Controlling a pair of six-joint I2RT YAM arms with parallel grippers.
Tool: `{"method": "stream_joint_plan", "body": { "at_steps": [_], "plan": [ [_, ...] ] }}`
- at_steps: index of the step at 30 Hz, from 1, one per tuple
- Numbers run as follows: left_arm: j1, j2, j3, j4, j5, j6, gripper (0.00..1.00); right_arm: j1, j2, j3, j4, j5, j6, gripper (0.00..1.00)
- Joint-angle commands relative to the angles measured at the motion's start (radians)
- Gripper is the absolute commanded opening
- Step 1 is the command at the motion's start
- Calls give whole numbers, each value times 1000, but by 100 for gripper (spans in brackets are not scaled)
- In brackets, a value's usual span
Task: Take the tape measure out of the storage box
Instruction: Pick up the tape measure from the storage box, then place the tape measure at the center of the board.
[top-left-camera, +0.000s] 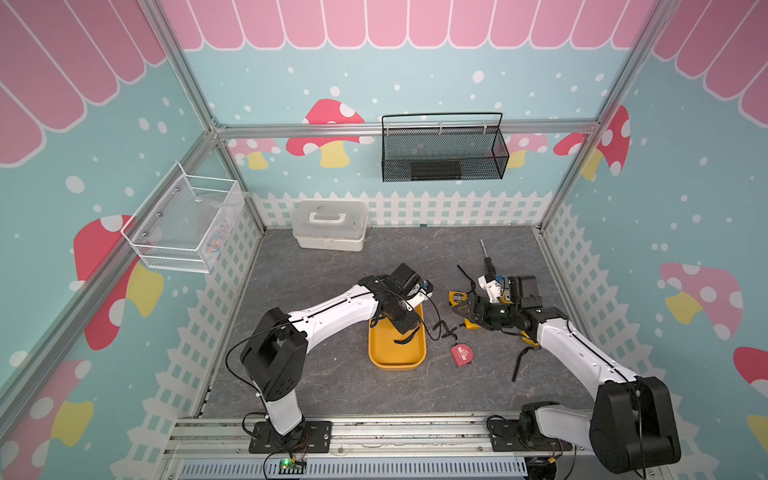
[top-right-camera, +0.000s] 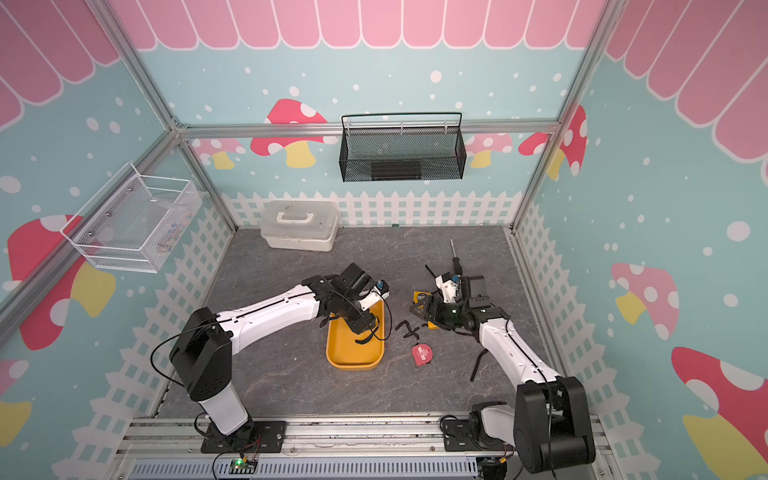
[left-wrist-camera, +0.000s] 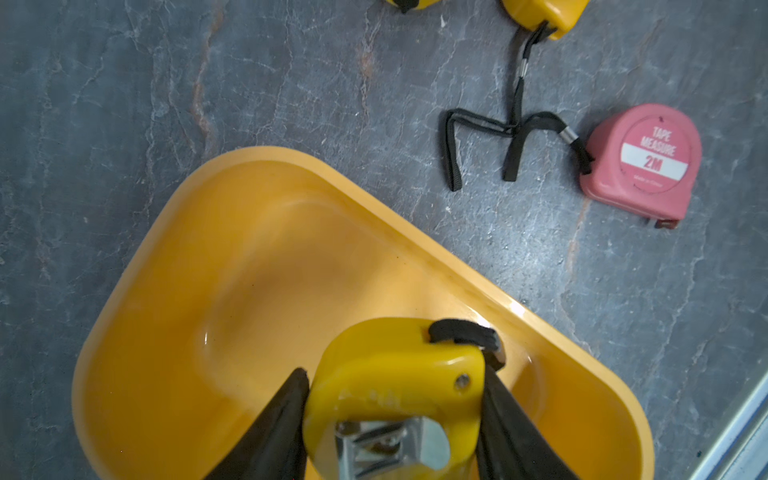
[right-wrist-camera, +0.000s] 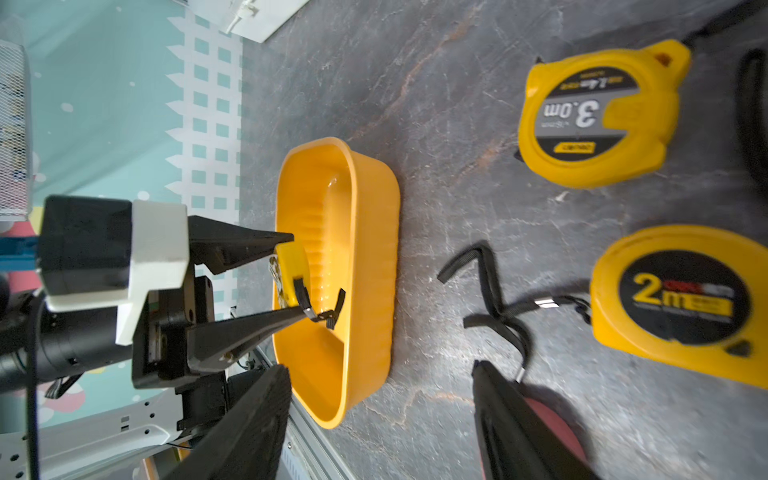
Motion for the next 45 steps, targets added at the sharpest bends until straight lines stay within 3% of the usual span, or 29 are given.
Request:
{"method": "stream_joint_plan", "body": {
  "at_steps": [1,15,27,45],
  "plan": [
    [2,-59,6,63,44,-26,56,34,50,22,119,-37,54,69],
    [2,-88,-24,114,73,-60,56,156,223,79,349,-75,162,68],
    [2,-80,-25,128,73,-63,56,232,312,131,405,-100,192,65],
    [11,-65,-12,128,80,-49,56,272,320,124,410,-112,192,55]
  ]
}}
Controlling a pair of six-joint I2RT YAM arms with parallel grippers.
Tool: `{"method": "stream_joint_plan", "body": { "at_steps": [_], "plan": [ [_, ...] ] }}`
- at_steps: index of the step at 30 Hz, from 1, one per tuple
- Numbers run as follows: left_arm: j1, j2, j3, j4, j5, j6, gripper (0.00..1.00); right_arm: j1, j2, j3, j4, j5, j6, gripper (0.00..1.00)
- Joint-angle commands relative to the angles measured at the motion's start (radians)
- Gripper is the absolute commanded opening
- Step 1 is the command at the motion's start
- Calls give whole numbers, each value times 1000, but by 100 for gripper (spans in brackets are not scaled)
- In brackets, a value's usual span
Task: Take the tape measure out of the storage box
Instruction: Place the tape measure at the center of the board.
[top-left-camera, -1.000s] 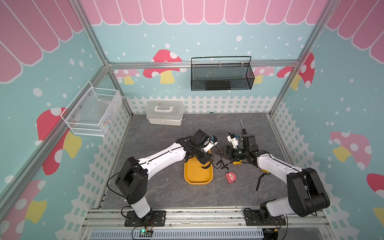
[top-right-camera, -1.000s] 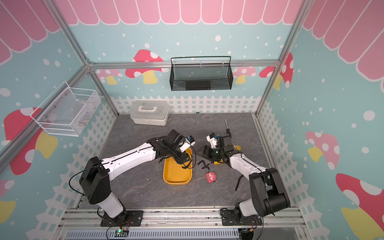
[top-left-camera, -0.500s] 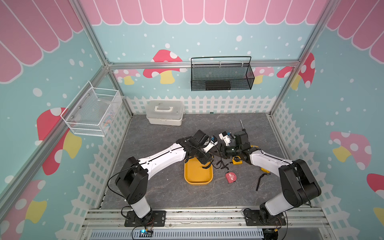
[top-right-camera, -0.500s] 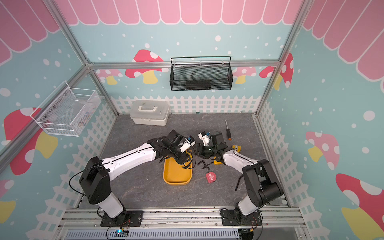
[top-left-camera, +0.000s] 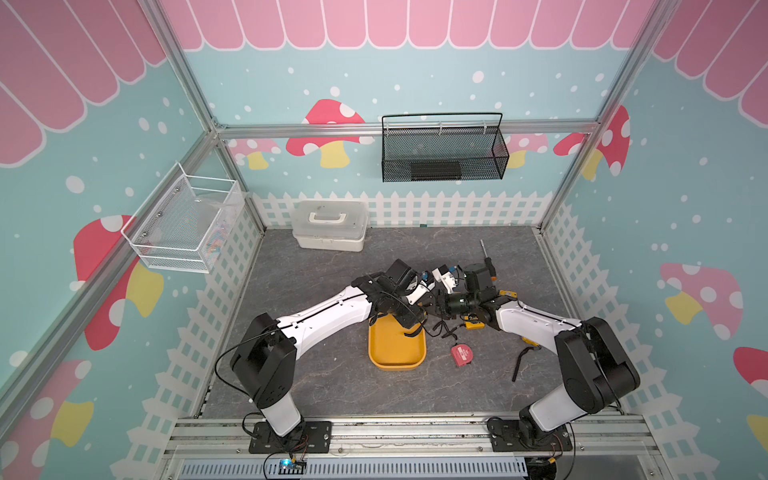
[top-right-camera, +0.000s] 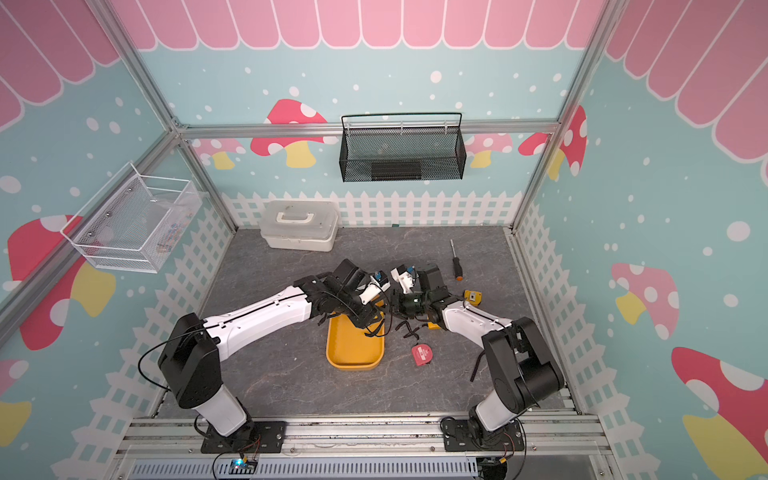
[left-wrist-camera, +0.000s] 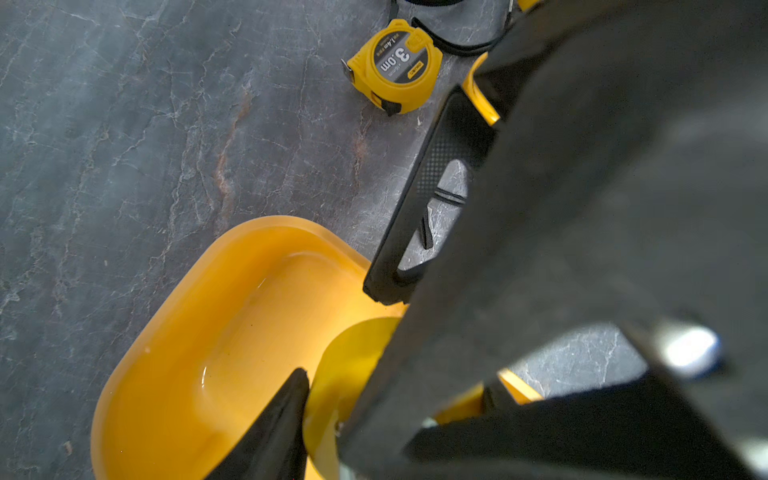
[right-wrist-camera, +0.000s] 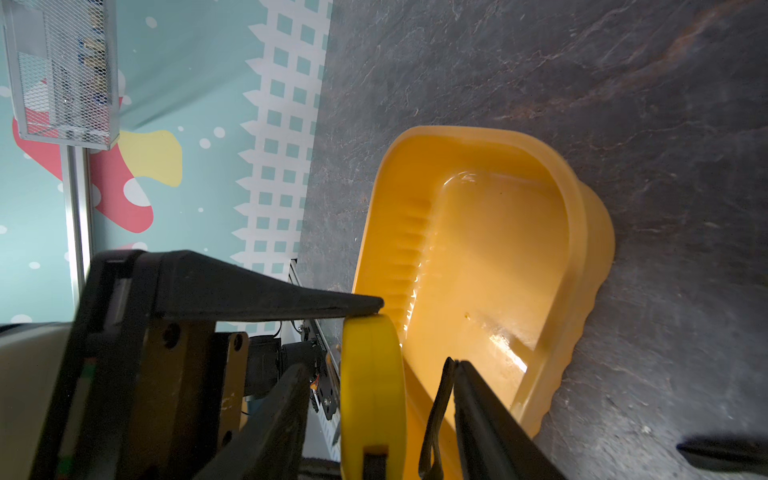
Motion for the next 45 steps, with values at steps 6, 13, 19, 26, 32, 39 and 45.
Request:
{"method": "stream_joint_plan", "body": {
  "at_steps": [6,13,19,26,32,39,45],
  "plan": [
    [5,-8,11,25,32,7,56,5,15,11,14,-12,-5,50],
    [5,-1,15,24,38,8,56,5,15,11,6,-10,-11,40],
    [5,1,12,24,39,4,57,5,19,12,1,-7,-16,31],
    [5,-2,8,25,39,7,60,5,22,14,1,-7,-16,25],
    [5,-6,1,26,44,-2,66,5,22,14,0,-4,-16,24],
    [6,-97,-61,29,6,-9,99,3,24,22,-2,0,-13,24],
    [6,-268,-138,29,-101,-37,99,-12,10,74,-51,-1,-42,24]
  ]
}}
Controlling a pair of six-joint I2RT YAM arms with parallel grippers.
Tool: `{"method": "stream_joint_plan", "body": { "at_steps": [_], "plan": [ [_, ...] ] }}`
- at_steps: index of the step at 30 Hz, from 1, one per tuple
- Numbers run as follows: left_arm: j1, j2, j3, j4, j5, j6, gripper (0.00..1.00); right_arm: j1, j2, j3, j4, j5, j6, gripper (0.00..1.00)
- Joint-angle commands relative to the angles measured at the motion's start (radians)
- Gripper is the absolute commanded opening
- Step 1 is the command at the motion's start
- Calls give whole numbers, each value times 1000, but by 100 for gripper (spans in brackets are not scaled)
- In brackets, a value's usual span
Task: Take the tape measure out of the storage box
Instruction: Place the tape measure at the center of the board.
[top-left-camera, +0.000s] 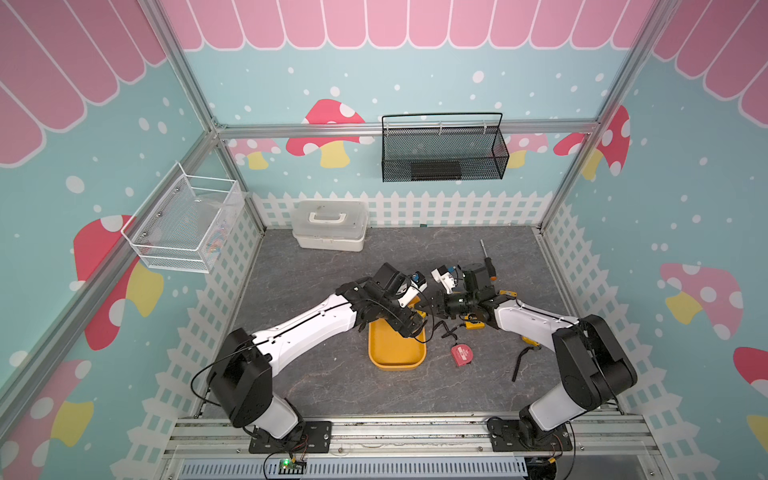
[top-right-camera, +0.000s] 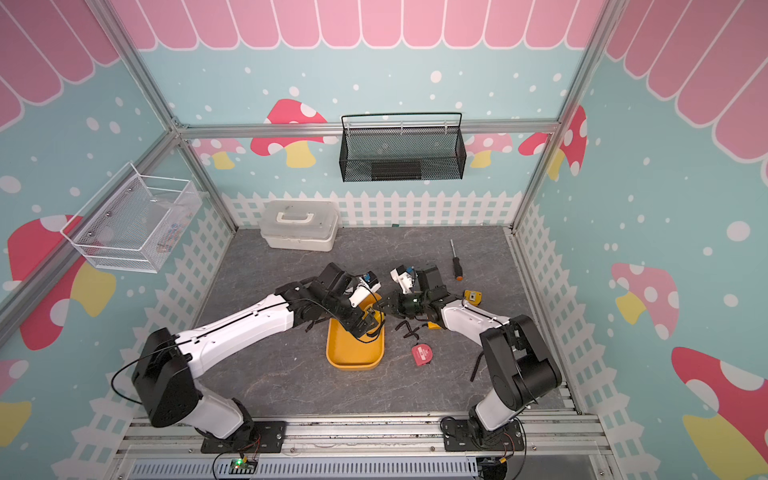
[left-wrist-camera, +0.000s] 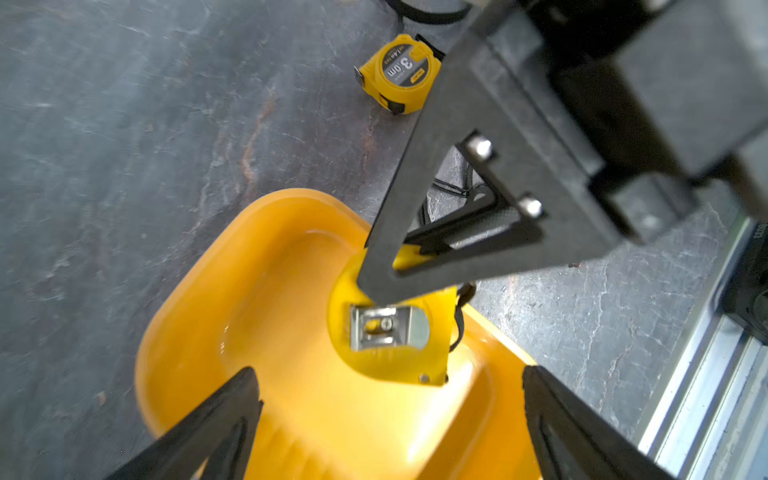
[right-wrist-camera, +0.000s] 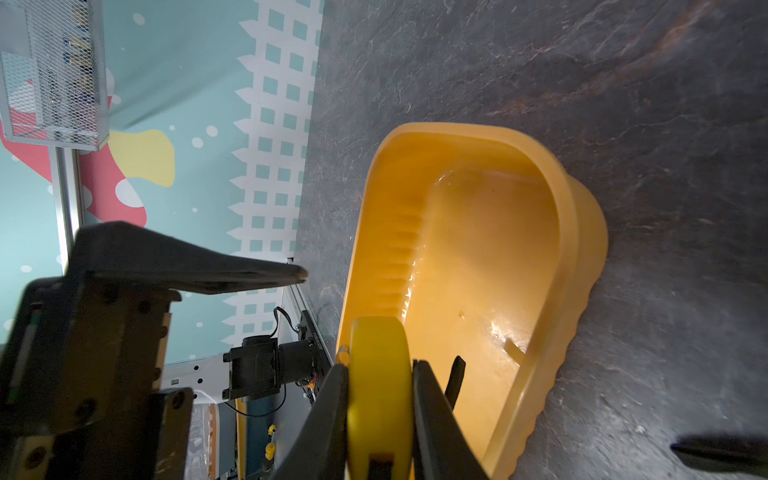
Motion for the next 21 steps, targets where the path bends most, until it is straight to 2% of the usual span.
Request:
{"method": "stream_joint_plan", "body": {
  "at_steps": [1,7,11,17,21],
  "plan": [
    [4,-104,-30,13,-90,-20,99,-16,-11,60,-34,-5,-37,24],
    [12,-154,-56,13,-268,-42,99,-86,-21,120,-100,-23,-75,24],
    [26,-143,-58,30,-307,-65,99,-164,-49,152,-152,-24,-110,24],
    [39,-164,-156,266,-399,-153,99,-291,-103,166,-247,-14,-169,24],
    [44,-126,-146,307,-426,-169,99,-374,-165,158,-349,9,-224,24]
  ]
}}
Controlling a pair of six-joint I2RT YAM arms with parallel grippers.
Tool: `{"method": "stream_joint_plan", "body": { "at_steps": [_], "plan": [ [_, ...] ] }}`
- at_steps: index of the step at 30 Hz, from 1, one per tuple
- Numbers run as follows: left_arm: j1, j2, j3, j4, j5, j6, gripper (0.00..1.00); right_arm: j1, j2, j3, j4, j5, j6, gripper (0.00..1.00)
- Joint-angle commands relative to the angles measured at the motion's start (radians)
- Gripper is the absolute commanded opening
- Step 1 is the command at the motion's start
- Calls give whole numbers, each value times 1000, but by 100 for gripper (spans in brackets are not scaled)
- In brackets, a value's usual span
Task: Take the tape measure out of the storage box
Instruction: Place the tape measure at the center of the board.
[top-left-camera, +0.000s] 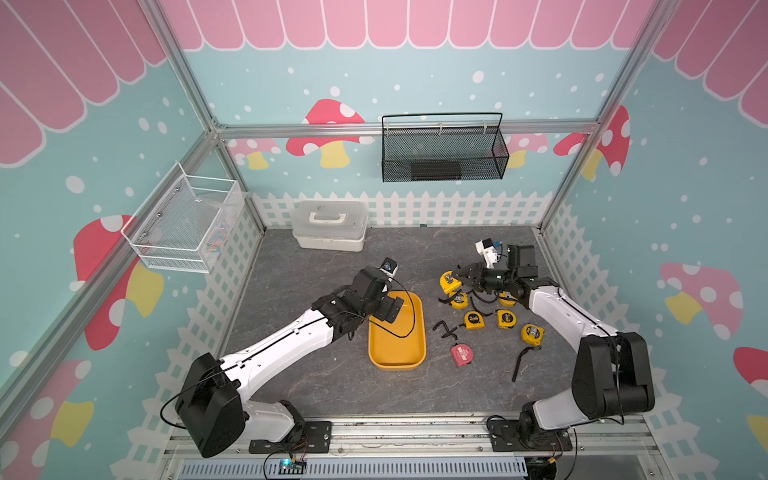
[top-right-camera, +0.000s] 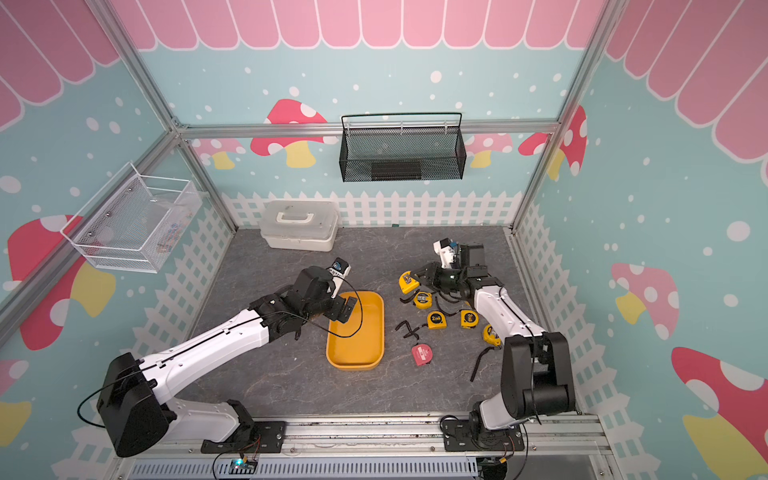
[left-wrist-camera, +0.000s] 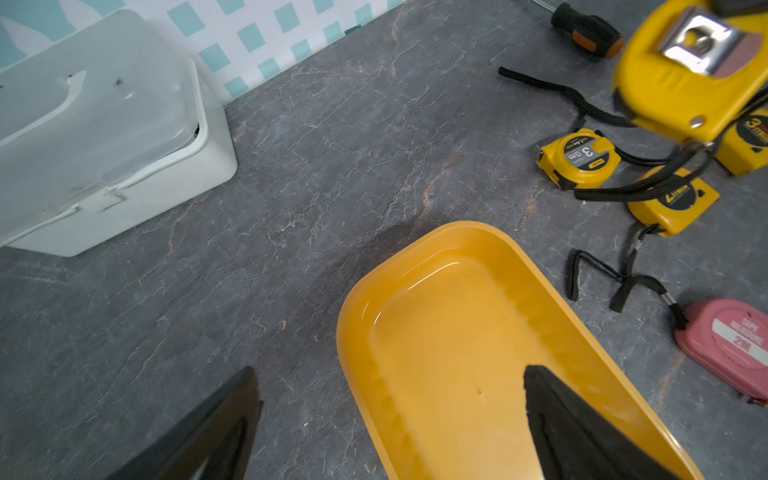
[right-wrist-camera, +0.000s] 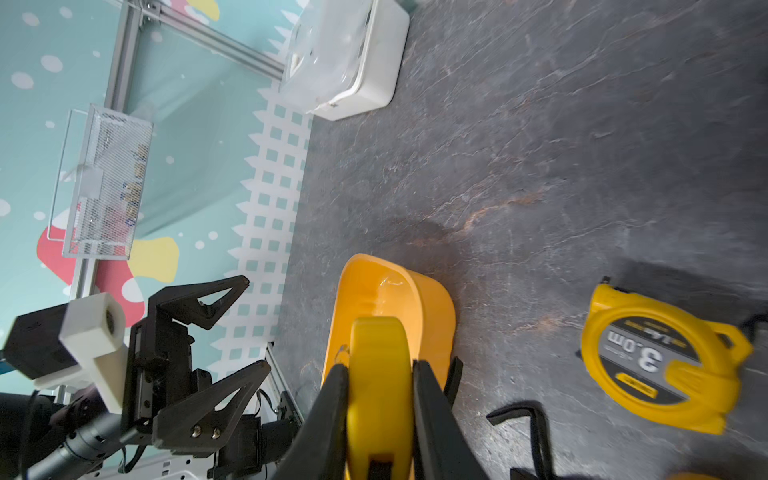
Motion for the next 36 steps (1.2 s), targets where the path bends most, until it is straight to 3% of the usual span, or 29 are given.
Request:
{"method": "stream_joint_plan", "body": {
  "at_steps": [1,8,19,28,36],
  "plan": [
    [9,28,20,102,-47,-35,99,-55,-75,12,-125,13,-81,24],
    [30,89,41,97,0,-6,99,-174,-238,-111,-335,54,-173,25],
    [56,116,39,111,45,48,99,-249,-451,-435,-413,120,-127,25],
    [63,107,-5,136,77,24,99,-329,-449,-532,-384,190,-119,26],
    [66,105,-18,142,90,18,99,-409,-334,-551,-326,191,-189,27]
  ]
}}
